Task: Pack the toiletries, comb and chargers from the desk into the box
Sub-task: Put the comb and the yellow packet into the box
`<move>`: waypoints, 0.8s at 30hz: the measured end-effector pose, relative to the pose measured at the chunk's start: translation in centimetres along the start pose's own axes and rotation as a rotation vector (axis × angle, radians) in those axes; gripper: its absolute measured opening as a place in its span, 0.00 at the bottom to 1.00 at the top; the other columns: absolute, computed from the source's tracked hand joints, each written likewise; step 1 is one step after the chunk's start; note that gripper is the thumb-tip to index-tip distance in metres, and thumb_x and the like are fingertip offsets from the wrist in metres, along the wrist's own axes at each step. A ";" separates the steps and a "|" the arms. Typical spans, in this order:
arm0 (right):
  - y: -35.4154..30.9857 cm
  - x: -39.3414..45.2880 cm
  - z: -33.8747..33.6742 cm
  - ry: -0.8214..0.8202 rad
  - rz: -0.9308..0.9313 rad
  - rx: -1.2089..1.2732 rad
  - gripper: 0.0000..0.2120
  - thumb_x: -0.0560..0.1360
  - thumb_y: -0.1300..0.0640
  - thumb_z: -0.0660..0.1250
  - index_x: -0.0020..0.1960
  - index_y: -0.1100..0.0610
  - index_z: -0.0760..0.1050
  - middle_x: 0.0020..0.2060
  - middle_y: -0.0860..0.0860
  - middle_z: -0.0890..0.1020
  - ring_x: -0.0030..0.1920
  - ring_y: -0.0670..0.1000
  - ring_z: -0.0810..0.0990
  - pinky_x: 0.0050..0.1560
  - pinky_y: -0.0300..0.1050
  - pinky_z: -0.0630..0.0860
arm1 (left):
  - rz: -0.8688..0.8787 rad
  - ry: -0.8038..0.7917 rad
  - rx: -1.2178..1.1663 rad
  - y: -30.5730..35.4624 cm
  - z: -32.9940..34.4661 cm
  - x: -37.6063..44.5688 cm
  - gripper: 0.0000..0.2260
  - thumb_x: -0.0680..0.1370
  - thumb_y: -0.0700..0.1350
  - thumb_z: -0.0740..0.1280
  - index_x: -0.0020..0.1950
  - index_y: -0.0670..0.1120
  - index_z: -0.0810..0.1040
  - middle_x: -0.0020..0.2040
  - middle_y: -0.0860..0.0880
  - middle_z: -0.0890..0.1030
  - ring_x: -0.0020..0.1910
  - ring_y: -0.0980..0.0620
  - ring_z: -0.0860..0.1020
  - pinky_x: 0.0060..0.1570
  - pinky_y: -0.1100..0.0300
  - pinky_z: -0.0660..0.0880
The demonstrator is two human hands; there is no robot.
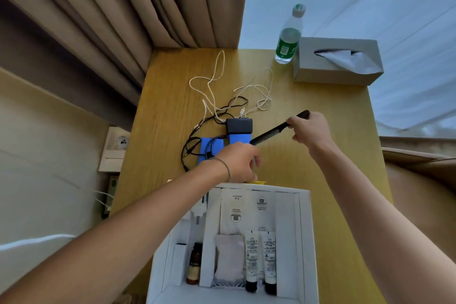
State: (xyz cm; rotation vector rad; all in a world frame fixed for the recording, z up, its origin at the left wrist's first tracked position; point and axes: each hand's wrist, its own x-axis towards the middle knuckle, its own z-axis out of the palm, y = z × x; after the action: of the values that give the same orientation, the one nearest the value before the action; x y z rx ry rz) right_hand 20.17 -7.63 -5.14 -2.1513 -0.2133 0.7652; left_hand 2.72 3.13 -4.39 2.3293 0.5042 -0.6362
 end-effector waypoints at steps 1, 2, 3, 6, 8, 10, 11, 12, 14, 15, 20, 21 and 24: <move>0.3 -0.1 -0.6 0.008 0.020 0.033 0.08 0.73 0.58 0.69 0.36 0.58 0.78 0.28 0.50 0.77 0.27 0.49 0.77 0.28 0.40 0.72 | 0.005 -0.057 0.036 0.2 0.2 0.5 0.11 0.72 0.46 0.75 0.52 0.53 0.79 0.44 0.56 0.81 0.44 0.55 0.79 0.43 0.58 0.78; 0.6 -0.2 -1.0 0.011 0.039 0.070 0.08 0.74 0.58 0.69 0.36 0.58 0.78 0.27 0.50 0.77 0.27 0.49 0.76 0.29 0.41 0.72 | 0.012 -0.109 0.071 0.3 0.3 0.9 0.11 0.72 0.47 0.75 0.53 0.52 0.79 0.45 0.56 0.81 0.45 0.54 0.79 0.43 0.57 0.79; 0.9 -0.4 -1.4 0.009 0.054 0.107 0.09 0.74 0.58 0.69 0.36 0.58 0.78 0.27 0.50 0.76 0.26 0.50 0.76 0.30 0.41 0.73 | 0.020 -0.151 0.108 0.5 0.4 1.2 0.11 0.72 0.46 0.74 0.54 0.52 0.80 0.45 0.56 0.80 0.45 0.53 0.79 0.43 0.57 0.80; 1.4 -1.0 -2.2 -0.006 0.078 0.197 0.08 0.75 0.59 0.70 0.37 0.59 0.79 0.26 0.50 0.75 0.26 0.49 0.74 0.31 0.42 0.73 | 0.048 -0.227 0.242 0.8 0.5 2.0 0.09 0.73 0.43 0.72 0.53 0.49 0.82 0.42 0.53 0.80 0.40 0.52 0.79 0.36 0.59 0.78; 1.6 -1.6 -2.6 -0.020 0.078 0.247 0.07 0.74 0.59 0.70 0.38 0.59 0.80 0.25 0.49 0.75 0.26 0.48 0.74 0.30 0.40 0.74 | 0.062 -0.240 0.316 1.0 0.6 2.4 0.04 0.73 0.39 0.69 0.45 0.45 0.81 0.37 0.50 0.77 0.34 0.49 0.73 0.30 0.59 0.71; 1.6 -2.3 -3.1 -0.031 0.070 0.281 0.07 0.75 0.59 0.71 0.39 0.59 0.80 0.24 0.47 0.76 0.25 0.46 0.74 0.29 0.37 0.74 | 0.054 -0.212 0.333 1.0 0.8 2.5 0.06 0.72 0.35 0.65 0.39 0.45 0.75 0.34 0.48 0.70 0.32 0.48 0.67 0.29 0.57 0.64; 1.6 -2.7 -3.3 -0.033 0.066 0.292 0.07 0.75 0.58 0.71 0.39 0.59 0.81 0.23 0.46 0.76 0.25 0.46 0.74 0.29 0.37 0.74 | 0.046 -0.180 0.319 0.9 0.9 2.5 0.06 0.72 0.34 0.64 0.38 0.45 0.74 0.34 0.48 0.69 0.32 0.48 0.66 0.30 0.56 0.64; 1.6 -3.1 -3.5 -0.037 0.063 0.303 0.07 0.75 0.58 0.72 0.39 0.59 0.81 0.23 0.45 0.76 0.26 0.46 0.75 0.30 0.37 0.75 | 0.030 -0.142 0.298 0.8 0.8 2.5 0.05 0.72 0.34 0.64 0.39 0.43 0.75 0.34 0.47 0.70 0.32 0.48 0.67 0.30 0.55 0.65; 1.5 -3.9 -3.9 -0.041 0.048 0.330 0.07 0.76 0.57 0.71 0.40 0.59 0.81 0.24 0.45 0.77 0.27 0.45 0.76 0.31 0.37 0.75 | 0.011 -0.070 0.229 0.5 0.4 2.3 0.04 0.74 0.37 0.65 0.45 0.41 0.79 0.36 0.47 0.75 0.34 0.49 0.72 0.32 0.55 0.69; 1.4 -4.4 -4.1 -0.037 0.034 0.346 0.07 0.76 0.57 0.71 0.40 0.58 0.81 0.25 0.46 0.78 0.27 0.45 0.76 0.32 0.37 0.75 | 0.012 -0.035 0.184 0.4 0.2 2.1 0.05 0.75 0.38 0.65 0.47 0.42 0.80 0.38 0.48 0.77 0.35 0.49 0.74 0.32 0.56 0.70; 0.4 -7.0 -4.8 0.003 -0.024 0.451 0.04 0.77 0.59 0.71 0.44 0.59 0.81 0.29 0.50 0.78 0.29 0.47 0.77 0.37 0.42 0.76 | 0.020 0.201 -0.015 0.2 -1.3 -0.1 0.05 0.76 0.42 0.67 0.45 0.52 0.78 0.37 0.55 0.76 0.37 0.52 0.76 0.32 0.59 0.70; 0.2 -7.5 -4.8 -0.004 -0.024 0.471 0.04 0.77 0.59 0.71 0.45 0.59 0.81 0.29 0.50 0.79 0.29 0.47 0.77 0.38 0.43 0.77 | 0.026 0.247 -0.063 0.2 -1.6 -0.9 0.05 0.76 0.42 0.68 0.44 0.52 0.78 0.37 0.55 0.77 0.37 0.51 0.76 0.32 0.59 0.70; -0.3 -9.0 -4.9 -0.037 -0.017 0.526 0.04 0.76 0.59 0.72 0.43 0.58 0.80 0.28 0.49 0.79 0.30 0.47 0.78 0.39 0.43 0.77 | 0.043 0.372 -0.157 0.4 -2.2 -3.2 0.04 0.76 0.43 0.69 0.48 0.51 0.81 0.40 0.53 0.80 0.38 0.51 0.78 0.35 0.59 0.74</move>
State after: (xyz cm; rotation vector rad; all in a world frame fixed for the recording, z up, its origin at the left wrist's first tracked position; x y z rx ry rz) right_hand 15.88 -14.17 1.47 -1.6373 -0.0406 0.7535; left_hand 0.98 3.73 -0.93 2.3063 0.6434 -0.1331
